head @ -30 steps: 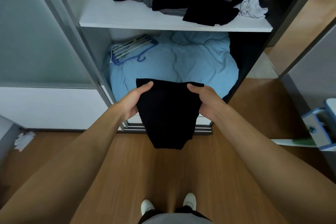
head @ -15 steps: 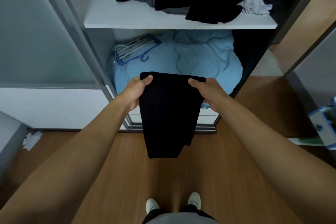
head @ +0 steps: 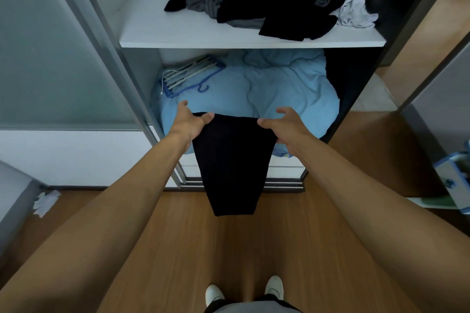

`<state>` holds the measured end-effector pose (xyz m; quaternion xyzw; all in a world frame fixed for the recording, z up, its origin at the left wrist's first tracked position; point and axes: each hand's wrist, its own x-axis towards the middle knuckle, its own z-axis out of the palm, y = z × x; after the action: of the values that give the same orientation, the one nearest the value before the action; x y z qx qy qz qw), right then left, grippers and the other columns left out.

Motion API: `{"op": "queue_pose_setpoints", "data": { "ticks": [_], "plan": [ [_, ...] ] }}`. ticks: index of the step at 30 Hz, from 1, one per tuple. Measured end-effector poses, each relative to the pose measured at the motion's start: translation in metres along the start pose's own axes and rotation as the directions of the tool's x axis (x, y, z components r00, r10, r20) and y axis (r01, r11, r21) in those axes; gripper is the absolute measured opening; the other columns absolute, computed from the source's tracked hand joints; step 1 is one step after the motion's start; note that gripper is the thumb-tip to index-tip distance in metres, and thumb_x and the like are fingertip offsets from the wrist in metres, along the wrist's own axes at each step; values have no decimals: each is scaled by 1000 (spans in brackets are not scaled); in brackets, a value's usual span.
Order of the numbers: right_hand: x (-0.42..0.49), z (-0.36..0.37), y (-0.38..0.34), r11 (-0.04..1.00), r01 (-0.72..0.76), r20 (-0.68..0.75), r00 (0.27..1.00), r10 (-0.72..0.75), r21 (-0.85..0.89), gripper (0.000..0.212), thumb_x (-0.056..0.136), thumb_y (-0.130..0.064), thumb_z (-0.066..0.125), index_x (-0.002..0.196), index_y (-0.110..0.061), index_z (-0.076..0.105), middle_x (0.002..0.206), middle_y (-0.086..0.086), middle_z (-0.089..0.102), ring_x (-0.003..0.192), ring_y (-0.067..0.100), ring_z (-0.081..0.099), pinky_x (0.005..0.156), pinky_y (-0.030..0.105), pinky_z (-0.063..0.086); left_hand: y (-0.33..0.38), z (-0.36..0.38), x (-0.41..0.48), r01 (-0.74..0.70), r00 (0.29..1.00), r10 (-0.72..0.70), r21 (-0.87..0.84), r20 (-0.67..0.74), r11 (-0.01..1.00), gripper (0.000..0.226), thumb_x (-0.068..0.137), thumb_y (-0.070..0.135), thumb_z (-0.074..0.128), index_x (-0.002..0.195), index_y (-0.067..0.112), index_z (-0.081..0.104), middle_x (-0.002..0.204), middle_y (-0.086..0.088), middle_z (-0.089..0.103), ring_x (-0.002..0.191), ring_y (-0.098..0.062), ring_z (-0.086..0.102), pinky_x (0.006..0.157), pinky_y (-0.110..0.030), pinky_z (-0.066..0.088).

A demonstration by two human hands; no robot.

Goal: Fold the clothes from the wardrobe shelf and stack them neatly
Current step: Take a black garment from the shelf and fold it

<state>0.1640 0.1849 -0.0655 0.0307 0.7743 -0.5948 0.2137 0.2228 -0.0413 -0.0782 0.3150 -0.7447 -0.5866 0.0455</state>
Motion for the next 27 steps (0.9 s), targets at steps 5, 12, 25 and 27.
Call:
{"op": "queue_pose_setpoints", "data": {
  "ticks": [5, 12, 25, 27],
  "plan": [
    [2, 4, -3, 933, 154, 170, 980, -103, -326, 64, 81, -8, 78, 140, -12, 52, 128, 7, 59, 107, 19, 59, 99, 33, 49, 4, -3, 2, -143, 972, 86, 264, 217, 954, 82, 77, 27, 85, 146, 30, 41, 146, 0, 42, 123, -10, 38, 96, -23, 32],
    [7, 9, -2, 763, 316, 170, 948, -268, -564, 32, 85, -6, 72, 118, -8, 71, 115, 11, 71, 106, 22, 65, 87, 22, 47, 15, 3, 9, -258, 943, 100, 508, 317, 822, 83, 74, 12, 86, 145, 16, 44, 142, -4, 49, 126, -19, 46, 97, -20, 32],
    [28, 6, 8, 731, 356, 23, 906, -423, -583, 18, 86, -24, 76, 100, -13, 75, 96, 2, 71, 90, 16, 64, 76, 23, 44, 15, 8, 22, -324, 943, 205, 596, 261, 735, 39, 76, 17, 84, 112, 12, 68, 109, -5, 65, 98, -20, 59, 87, -26, 43],
    [31, 2, 4, 727, 342, 11, 908, -418, -595, 18, 85, -27, 76, 97, -13, 74, 96, 4, 71, 89, 17, 64, 74, 25, 44, 17, 9, 21, -328, 944, 232, 611, 233, 720, 36, 77, 20, 84, 108, 13, 69, 105, -5, 66, 98, -22, 61, 87, -28, 46]
  ]
}}
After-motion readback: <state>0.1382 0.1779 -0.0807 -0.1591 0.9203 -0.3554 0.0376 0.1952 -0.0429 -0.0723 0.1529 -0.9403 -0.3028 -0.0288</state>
